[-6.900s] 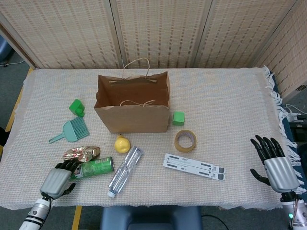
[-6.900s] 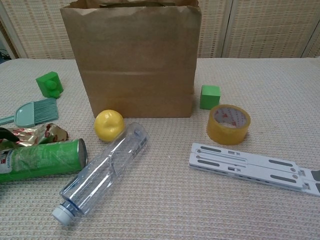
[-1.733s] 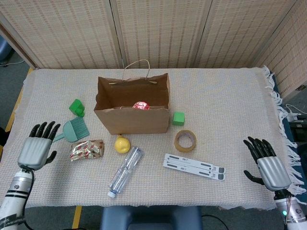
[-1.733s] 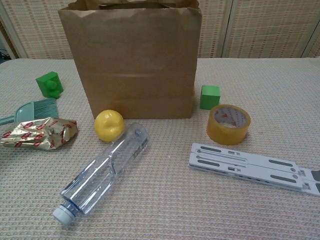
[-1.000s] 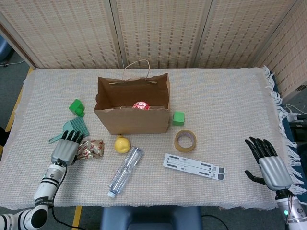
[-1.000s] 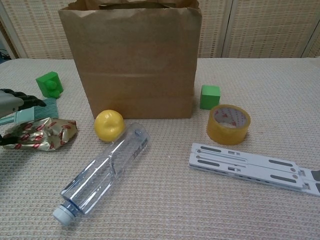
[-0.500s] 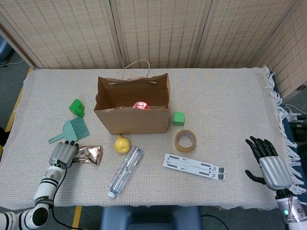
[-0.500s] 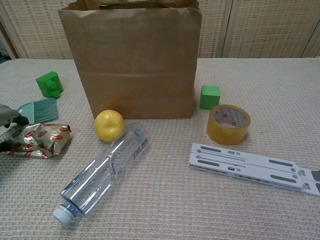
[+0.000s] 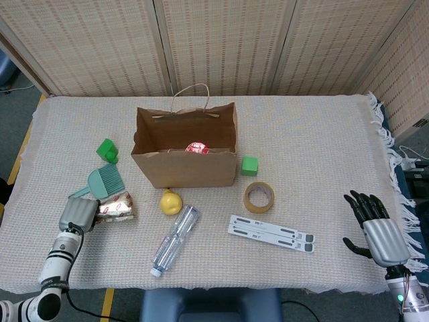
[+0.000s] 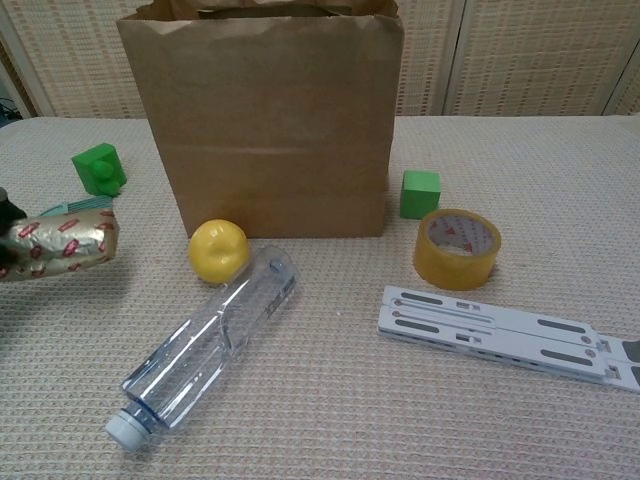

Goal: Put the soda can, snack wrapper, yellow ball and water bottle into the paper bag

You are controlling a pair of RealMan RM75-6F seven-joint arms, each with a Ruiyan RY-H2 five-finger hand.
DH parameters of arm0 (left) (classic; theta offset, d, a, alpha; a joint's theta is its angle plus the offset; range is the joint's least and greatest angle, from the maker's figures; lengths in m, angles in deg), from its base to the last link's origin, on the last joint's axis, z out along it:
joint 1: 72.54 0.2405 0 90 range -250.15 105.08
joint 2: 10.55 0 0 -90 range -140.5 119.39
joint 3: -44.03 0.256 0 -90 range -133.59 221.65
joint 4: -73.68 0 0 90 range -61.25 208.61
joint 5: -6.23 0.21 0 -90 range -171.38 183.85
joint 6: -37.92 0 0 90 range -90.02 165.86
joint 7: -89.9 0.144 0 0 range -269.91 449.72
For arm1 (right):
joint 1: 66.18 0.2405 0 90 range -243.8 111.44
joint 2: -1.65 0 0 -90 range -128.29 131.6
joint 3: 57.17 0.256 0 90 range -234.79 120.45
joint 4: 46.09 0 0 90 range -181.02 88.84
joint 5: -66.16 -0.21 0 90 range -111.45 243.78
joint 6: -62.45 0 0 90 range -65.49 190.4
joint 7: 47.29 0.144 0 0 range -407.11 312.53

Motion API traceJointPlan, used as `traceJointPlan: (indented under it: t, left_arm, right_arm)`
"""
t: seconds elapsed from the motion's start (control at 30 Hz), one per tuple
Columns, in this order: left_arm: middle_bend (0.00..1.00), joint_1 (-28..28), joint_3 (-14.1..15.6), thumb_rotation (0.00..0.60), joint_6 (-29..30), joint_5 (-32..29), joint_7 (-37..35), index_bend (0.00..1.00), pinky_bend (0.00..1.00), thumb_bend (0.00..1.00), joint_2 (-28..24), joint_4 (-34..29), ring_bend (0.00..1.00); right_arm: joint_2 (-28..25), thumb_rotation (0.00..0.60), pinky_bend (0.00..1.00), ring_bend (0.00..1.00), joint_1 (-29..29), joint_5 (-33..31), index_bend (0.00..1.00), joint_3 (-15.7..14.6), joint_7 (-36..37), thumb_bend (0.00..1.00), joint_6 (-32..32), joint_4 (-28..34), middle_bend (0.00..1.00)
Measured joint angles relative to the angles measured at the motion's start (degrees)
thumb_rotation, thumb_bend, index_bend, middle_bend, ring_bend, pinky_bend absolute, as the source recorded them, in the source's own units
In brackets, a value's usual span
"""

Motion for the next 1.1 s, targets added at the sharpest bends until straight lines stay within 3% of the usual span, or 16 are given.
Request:
traceJointPlan:
  t: [0.13,0.37,0.47,0.8,1.1]
  left_arm:
    - [0.76,1.33,-5.28,0.600,3.63,-1.14,-7.34,0.76,0.83,0.69,-2.93,-2.54,0.74]
    - [0.76,4.18,-20.28,0.600,10.48,-7.62,-23.78,0.76,0.84,0.70,-8.92,-7.17,0.74]
    - [0.76,4.08,-24.65,0.600,11.34,-9.28,-25.98,0.76,0.84,0.70,-12.42,-8.85,0.74]
    - [0.76,-3.84,-26.09,0.600,10.92,-9.93,-15.20,0.76,0.84,0.69,-12.78,-8.20,0.74]
    - [0.76,-18.52,-26.43,0.600,12.16,-12.87,-1.46,0.76,0.84,0.70,-1.46,-5.36,0.74]
  right_arm:
    - [-0.17,0.600,0.00,0.00,0.04,-0.09,0.00,-0.08,0.13,0.13,-0.29,0.14,0.00]
    - [-0.16,0.600,0.00,0.00,0.14,0.00,0.00,-0.12,0.09,0.13,-0.45,0.28,0.00]
    - [-0.11,0.600,0.00,0.00,0.23,0.10,0.00,-0.15,-0.16,0.13,-0.59,0.37,0.00]
    - [-0.10,0.600,0.00,0.00,0.35,-0.31,0.00,-0.08,-0.33,0.13,-0.96,0.52,0.00]
    - [-0.67,0.600,0.00,0.00,0.53,-0.88,0.00,-0.15,0.12,0.13,-1.80,1.15,0.00]
